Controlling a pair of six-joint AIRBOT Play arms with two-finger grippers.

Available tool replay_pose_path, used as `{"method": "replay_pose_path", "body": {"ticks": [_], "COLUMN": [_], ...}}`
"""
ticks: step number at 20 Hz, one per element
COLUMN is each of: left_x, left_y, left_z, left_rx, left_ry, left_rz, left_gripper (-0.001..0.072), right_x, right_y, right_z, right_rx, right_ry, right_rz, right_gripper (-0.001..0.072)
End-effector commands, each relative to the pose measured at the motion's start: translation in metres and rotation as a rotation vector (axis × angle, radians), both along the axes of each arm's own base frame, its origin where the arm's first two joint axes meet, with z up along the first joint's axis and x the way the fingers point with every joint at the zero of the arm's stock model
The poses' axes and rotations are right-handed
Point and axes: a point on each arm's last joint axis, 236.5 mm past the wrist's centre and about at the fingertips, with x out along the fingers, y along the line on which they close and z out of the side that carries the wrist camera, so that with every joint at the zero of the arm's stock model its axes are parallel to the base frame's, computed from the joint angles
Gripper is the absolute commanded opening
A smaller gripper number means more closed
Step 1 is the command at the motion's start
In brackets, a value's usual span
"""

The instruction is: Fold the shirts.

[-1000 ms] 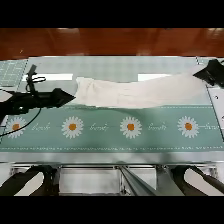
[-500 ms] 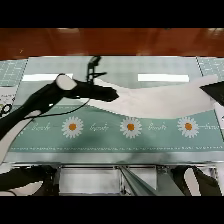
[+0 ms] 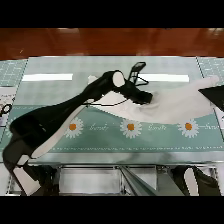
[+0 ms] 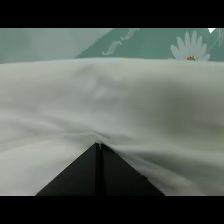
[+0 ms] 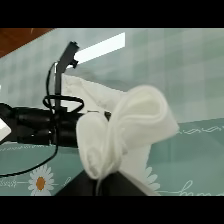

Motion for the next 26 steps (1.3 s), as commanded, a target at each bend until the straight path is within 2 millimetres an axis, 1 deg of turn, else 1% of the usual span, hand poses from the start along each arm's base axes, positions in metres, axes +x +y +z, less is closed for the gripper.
{"method": "replay_pose_path", "body": {"ticks": [1,2,3,4,5,6,7,8,9,10,11,12,13,14,15,16,17,19,21,23,25,26], "left_x": [-0.043,-0.053,-0.058,-0.057,-0.049,-0.037,-0.018,0.0,0.021,0.041,0.063,0.08,0.089,0.091,0.085,0.074,0.063,0.036,0.015,-0.002,-0.014,-0.02], "left_y": [-0.036,-0.043,-0.046,-0.045,-0.038,-0.023,0.0,0.026,0.057,0.083,0.112,0.144,0.175,0.206,0.239,0.27,0.296,0.342,0.377,0.407,0.428,0.435], "left_z": [-0.013,-0.012,-0.01,-0.009,-0.007,-0.004,-0.003,0.0,0.008,0.021,0.04,0.059,0.076,0.089,0.101,0.107,0.111,0.114,0.119,0.124,0.127,0.128], "left_rx": [0.013,0.003,-0.002,-0.005,-0.001,0.011,0.037,0.069,0.092,0.086,0.067,0.049,0.038,0.033,0.035,0.041,0.047,0.059,0.062,0.065,0.072,0.076], "left_ry": [0.061,0.072,0.072,0.065,0.061,0.073,0.084,0.085,0.068,0.041,0.005,-0.034,-0.077,-0.118,-0.154,-0.18,-0.199,-0.218,-0.244,-0.279,-0.298,-0.296], "left_rz": [-0.102,-0.117,-0.125,-0.13,-0.133,-0.118,-0.1,-0.084,-0.07,-0.039,0.031,0.109,0.167,0.218,0.267,0.311,0.355,0.445,0.544,0.638,0.707,0.726], "left_gripper": [0.0027,0.0027,0.0027,0.0028,0.0028,0.0027,0.0027,0.0028,0.0028,0.0028,0.0028,0.0028,0.0028,0.0028,0.0028,0.0028,0.0028,0.0028,0.0028,0.0028,0.0028,0.0028], "right_x": [0.001,0.003,0.005,0.007,0.009,0.01,0.012,0.015,0.018,0.022,0.027,0.036,0.048,0.065,0.08,0.095,0.108,0.13,0.152,0.172,0.19,0.198], "right_y": [-0.001,-0.003,-0.003,-0.005,-0.006,-0.006,-0.007,-0.005,0.0,0.011,0.024,0.041,0.057,0.077,0.097,0.12,0.144,0.189,0.231,0.262,0.284,0.292], "right_z": [-0.001,-0.003,-0.004,-0.005,-0.007,-0.009,-0.01,-0.011,-0.013,-0.015,-0.018,-0.019,-0.02,-0.019,-0.022,-0.03,-0.043,-0.069,-0.097,-0.12,-0.134,-0.14], "right_rx": [0.002,0.001,0.005,0.01,0.013,0.017,0.018,0.019,0.023,0.036,0.051,0.068,0.089,0.122,0.157,0.18,0.195,0.206,0.221,0.229,0.231,0.236], "right_ry": [0.001,0.008,0.013,0.017,0.023,0.031,0.035,0.033,0.035,0.042,0.046,0.041,0.025,0.0,-0.014,-0.013,0.005,0.041,0.097,0.138,0.151,0.158], "right_rz": [-0.001,-0.005,-0.006,-0.008,-0.009,-0.008,-0.004,0.008,0.028,0.069,0.113,0.151,0.174,0.19,0.204,0.228,0.254,0.31,0.364,0.404,0.427,0.43], "right_gripper": [0.0022,0.0022,0.0023,0.0022,0.0022,0.0022,0.0022,0.0022,0.0022,0.0022,0.0022,0.0022,0.0022,0.0022,0.0022,0.0022,0.0023,0.0022,0.0022,0.0022,0.0022,0.0022]}}
